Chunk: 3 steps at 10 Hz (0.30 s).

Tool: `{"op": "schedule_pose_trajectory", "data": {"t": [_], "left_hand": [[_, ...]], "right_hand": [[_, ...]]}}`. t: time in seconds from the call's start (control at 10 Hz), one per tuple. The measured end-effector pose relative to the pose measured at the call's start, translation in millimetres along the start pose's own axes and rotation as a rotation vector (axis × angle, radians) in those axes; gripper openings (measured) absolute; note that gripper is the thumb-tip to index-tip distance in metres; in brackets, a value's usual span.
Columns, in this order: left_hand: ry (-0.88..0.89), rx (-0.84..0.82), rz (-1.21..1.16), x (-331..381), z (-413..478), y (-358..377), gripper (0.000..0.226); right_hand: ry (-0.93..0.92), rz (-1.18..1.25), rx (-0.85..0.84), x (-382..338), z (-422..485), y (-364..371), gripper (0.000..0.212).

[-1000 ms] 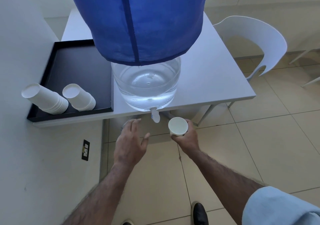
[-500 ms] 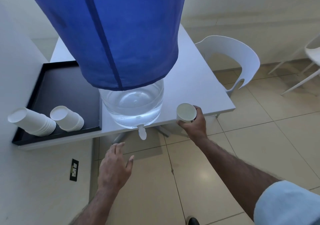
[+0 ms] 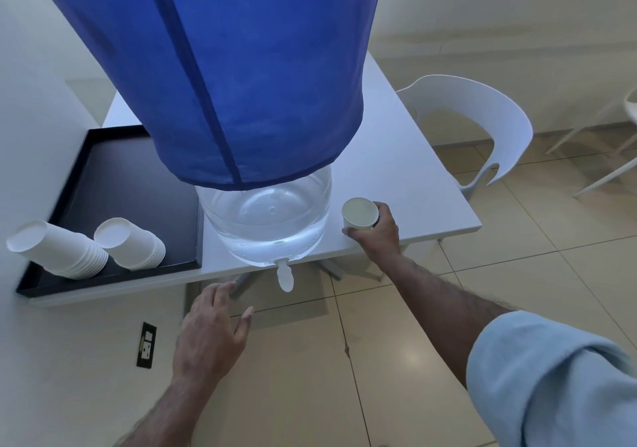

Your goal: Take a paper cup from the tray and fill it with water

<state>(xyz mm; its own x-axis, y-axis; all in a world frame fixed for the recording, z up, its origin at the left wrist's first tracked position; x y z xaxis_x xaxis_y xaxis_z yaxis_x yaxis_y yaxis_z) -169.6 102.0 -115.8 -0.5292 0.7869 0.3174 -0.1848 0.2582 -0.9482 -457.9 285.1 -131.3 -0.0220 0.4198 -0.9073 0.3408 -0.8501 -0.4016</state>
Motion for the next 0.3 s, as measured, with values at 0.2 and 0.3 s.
{"op": "schedule_pose_trajectory", "data": {"t": [0.2, 0.3], "left_hand": [[-0.009, 0.038, 0.033, -7, 7, -8, 0.047], [-0.001, 0.038, -0.001, -7, 5, -9, 0.047]], "right_hand": [[0.030, -0.031, -0.082, 0, -2, 1, 0.082], [0.008, -0.073, -0.113, 5, -13, -7, 0.094]]}}
Point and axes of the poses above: each hand's wrist, its own z-axis towards the middle knuckle, its own y-axis out of the palm, x = y × z, the point moved 5 cm from there along z, towards the middle knuckle, and after that the axes turned 6 degrees about -x, right-handed, at the moved point
